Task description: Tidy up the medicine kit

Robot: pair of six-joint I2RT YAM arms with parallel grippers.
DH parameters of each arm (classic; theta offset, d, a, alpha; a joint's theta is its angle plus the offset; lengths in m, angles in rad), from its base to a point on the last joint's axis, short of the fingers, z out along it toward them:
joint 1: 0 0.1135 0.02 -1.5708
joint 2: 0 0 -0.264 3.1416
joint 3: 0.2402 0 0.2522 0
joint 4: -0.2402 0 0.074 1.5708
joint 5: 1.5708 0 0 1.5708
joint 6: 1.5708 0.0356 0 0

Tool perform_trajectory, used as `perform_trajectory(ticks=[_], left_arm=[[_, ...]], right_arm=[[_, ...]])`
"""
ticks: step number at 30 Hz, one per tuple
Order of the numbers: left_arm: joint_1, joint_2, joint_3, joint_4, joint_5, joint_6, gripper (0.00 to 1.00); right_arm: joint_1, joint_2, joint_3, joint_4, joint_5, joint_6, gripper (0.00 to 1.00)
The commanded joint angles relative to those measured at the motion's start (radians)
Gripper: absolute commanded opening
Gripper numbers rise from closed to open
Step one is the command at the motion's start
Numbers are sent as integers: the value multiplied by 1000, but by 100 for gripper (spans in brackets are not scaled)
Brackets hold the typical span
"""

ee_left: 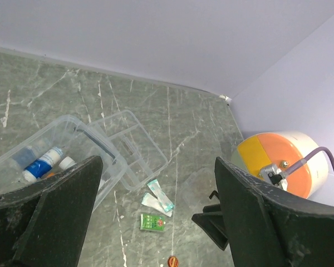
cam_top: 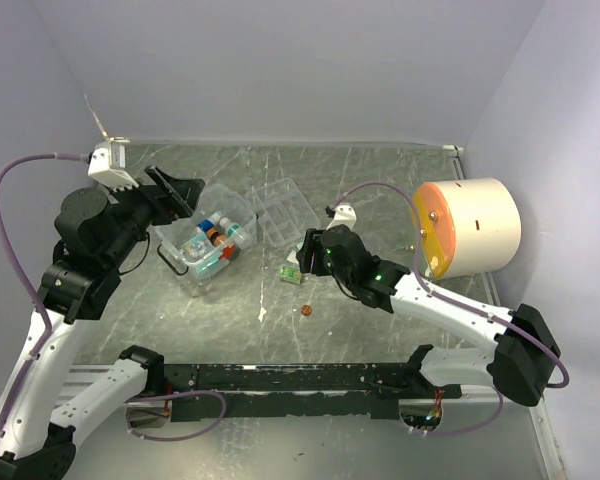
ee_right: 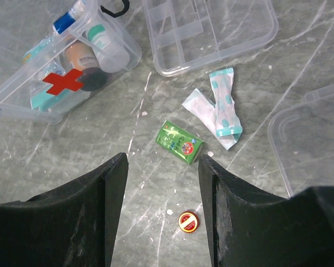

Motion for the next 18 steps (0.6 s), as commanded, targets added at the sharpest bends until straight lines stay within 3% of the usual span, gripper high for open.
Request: perform_trajectory(ticks=[1,10,18], left_arm=[[-3,24,13,5,-5,16,93],[-2,16,-35,41,-32,7,92],[-2,18,-93,112,172,162,89]], right_arm=[[-4,15,7,38,42,-19,54],[-5,46,17,70,41,-121,54],[-21,205,60,98,-122,-422,56]])
